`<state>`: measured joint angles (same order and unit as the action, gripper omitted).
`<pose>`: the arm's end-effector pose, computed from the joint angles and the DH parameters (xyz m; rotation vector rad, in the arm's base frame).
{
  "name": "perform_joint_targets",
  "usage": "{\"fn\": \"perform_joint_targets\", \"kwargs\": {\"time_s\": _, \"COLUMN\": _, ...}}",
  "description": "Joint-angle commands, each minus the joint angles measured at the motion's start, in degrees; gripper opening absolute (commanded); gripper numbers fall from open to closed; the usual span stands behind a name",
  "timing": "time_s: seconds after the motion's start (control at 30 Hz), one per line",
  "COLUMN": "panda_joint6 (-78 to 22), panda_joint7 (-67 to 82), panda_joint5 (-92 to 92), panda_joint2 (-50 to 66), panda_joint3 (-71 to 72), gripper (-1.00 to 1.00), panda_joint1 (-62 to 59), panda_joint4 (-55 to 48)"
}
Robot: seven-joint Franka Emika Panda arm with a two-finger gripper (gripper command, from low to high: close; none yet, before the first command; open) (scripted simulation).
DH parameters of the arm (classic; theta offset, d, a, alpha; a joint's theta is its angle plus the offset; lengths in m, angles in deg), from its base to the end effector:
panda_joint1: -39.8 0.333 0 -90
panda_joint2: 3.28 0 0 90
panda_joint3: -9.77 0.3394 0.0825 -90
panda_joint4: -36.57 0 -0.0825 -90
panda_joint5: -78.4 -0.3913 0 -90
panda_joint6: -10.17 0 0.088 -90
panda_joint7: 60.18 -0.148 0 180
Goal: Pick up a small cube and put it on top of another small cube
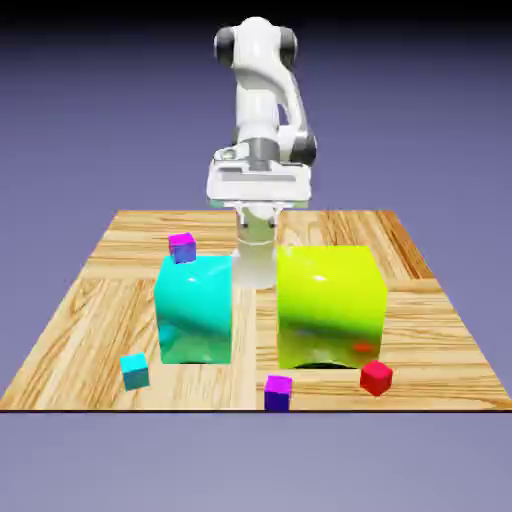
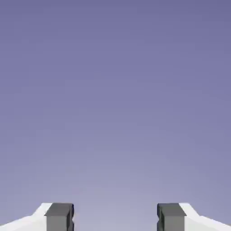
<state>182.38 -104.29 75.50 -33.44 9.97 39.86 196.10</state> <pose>0.4208 -0.0015 0.4347 -2.4588 1.0578 -0.9597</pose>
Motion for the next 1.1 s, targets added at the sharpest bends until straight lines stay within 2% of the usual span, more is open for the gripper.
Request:
{"fn": "perform_joint_targets", "kwargs": {"time_s": 0.0, "panda_joint6": -1.5, "panda_joint7": -1.2, "panda_joint5": -2.5, "panda_joint2": 2.1, "panda_joint3": 0.2, "gripper": 0.0, "panda_joint1": -0.6, "panda_joint4": -1.3}}
{"fn": "perform_joint_targets", "kwargs": {"time_s": 0.7, "panda_joint6": -33.5, "panda_joint7": -26.3, "panda_joint5": -54.7, "panda_joint2": 45.2, "panda_joint3": 4.1, "gripper": 0.0, "panda_joint1": -13.1, "panda_joint4": -28.4}}
{"fn": "perform_joint_targets", "kwargs": {"time_s": 0.9, "panda_joint6": -38.5, "panda_joint7": -38.9, "panda_joint5": -62.5, "panda_joint2": 55.3, "panda_joint3": 4.7, "gripper": 0.0, "panda_joint1": -13.3, "panda_joint4": -31.4}}
{"fn": "perform_joint_targets", "kwargs": {"time_s": 0.97, "panda_joint6": -38.9, "panda_joint7": -39.2, "panda_joint5": -62.3, "panda_joint2": 55.0, "panda_joint3": 4.2, "gripper": 0.0, "panda_joint1": -12.5, "panda_joint4": -31.2}}
{"fn": "perform_joint_targets", "kwargs": {"time_s": 1.07, "panda_joint6": -35.3, "panda_joint7": -35.8, "panda_joint5": -66.5, "panda_joint2": 61.2, "panda_joint3": 6.1, "gripper": 0.0, "panda_joint1": -11.1, "panda_joint4": -34.0}}
